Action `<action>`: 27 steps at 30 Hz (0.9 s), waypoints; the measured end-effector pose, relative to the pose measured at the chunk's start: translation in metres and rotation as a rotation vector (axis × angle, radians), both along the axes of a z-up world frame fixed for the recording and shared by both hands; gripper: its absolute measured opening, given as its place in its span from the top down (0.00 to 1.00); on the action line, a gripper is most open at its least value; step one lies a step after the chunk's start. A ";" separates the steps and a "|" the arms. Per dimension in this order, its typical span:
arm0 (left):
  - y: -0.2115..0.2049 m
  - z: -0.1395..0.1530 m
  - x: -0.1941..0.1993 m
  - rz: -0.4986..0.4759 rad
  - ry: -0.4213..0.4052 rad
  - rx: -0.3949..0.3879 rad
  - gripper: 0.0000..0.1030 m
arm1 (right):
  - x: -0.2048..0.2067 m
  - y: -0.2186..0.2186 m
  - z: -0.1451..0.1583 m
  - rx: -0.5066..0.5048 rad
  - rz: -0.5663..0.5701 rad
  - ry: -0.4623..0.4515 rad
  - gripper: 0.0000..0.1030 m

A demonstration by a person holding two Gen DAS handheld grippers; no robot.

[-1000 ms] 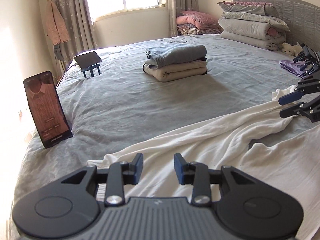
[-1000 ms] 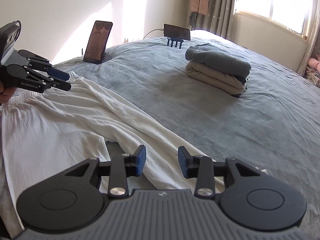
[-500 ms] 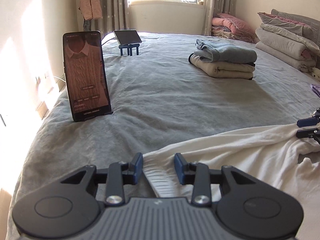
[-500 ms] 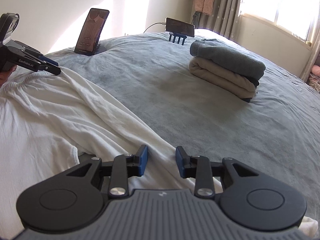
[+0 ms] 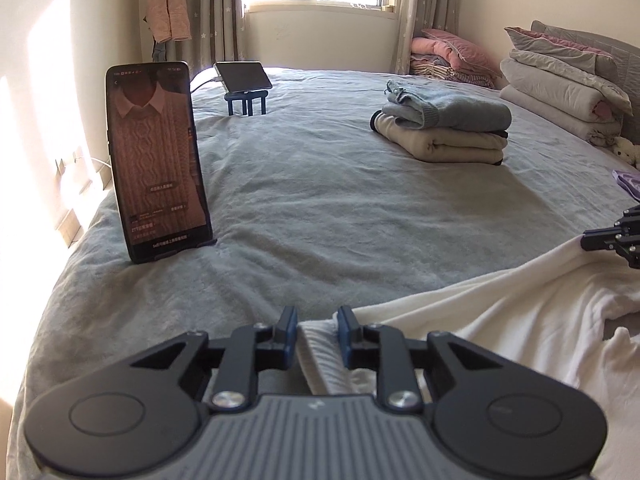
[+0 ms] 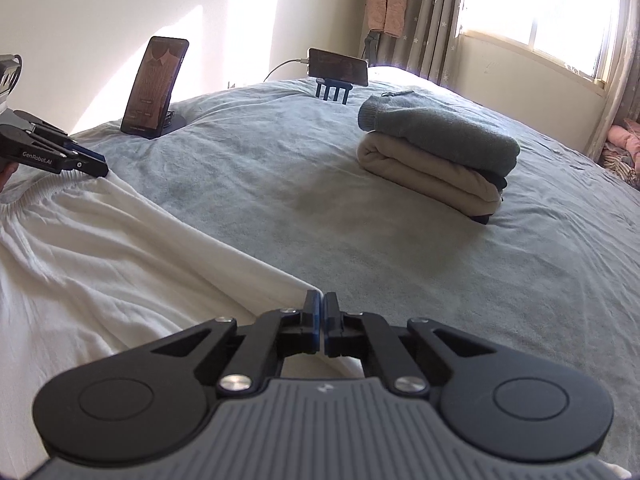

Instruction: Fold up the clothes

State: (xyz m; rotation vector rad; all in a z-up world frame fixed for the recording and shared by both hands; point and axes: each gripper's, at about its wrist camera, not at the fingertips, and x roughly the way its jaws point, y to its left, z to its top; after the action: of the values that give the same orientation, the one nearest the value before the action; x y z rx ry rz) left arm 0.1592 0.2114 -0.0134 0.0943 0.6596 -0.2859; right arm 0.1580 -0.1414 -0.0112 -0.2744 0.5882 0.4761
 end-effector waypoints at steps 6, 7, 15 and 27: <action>0.008 0.006 -0.003 0.058 -0.073 -0.022 0.94 | 0.018 0.006 0.002 -0.001 -0.030 -0.009 1.00; 0.009 0.004 -0.001 0.063 -0.058 -0.020 0.94 | 0.022 0.008 0.002 0.000 -0.034 -0.007 1.00; 0.027 0.002 0.007 0.117 0.016 -0.110 0.74 | 0.049 0.015 -0.018 -0.020 -0.068 0.059 1.00; 0.040 -0.006 0.021 0.095 0.156 -0.309 0.86 | 0.049 -0.014 -0.009 0.133 -0.098 0.171 0.82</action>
State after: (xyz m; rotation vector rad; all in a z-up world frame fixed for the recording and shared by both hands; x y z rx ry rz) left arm 0.1807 0.2517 -0.0189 -0.2564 0.7647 -0.3028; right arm 0.2073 -0.1555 -0.0206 -0.0783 0.7297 0.4445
